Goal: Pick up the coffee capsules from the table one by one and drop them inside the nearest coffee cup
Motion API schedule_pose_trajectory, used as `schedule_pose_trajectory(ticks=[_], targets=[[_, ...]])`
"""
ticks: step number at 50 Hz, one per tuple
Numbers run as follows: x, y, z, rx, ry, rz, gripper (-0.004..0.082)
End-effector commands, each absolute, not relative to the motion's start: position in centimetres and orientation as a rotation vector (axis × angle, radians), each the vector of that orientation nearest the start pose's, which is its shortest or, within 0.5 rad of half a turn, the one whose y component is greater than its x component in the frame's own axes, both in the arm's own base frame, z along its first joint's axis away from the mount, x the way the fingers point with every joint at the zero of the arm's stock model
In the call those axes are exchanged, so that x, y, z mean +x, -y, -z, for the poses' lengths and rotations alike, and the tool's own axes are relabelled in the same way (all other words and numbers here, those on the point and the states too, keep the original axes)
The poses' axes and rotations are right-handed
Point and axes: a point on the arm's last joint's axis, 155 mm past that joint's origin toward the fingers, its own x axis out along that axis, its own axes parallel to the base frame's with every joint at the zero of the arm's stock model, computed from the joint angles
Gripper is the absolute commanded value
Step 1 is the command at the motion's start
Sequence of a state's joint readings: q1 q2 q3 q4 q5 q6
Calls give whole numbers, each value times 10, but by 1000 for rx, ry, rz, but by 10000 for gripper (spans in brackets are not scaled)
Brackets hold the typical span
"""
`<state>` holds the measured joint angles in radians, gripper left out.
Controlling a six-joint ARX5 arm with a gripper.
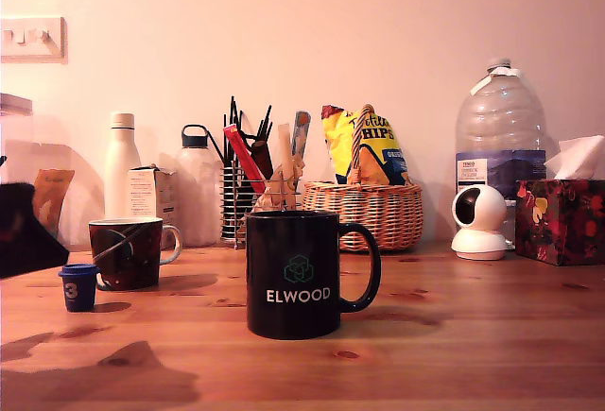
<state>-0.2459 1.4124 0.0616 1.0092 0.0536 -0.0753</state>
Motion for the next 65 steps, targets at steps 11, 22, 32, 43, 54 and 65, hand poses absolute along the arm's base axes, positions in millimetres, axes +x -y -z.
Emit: schedule_pose_trajectory(ticks=[11, 22, 32, 43, 54, 65], targets=[[334, 87, -39, -21, -372, 266, 789], [352, 88, -28, -22, -377, 263, 789], [368, 91, -22, -23, -375, 263, 789], [387, 93, -15, -24, -365, 263, 789], [403, 95, -11, -23, -358, 270, 788], [410, 97, -7, -23, -360, 277, 787]])
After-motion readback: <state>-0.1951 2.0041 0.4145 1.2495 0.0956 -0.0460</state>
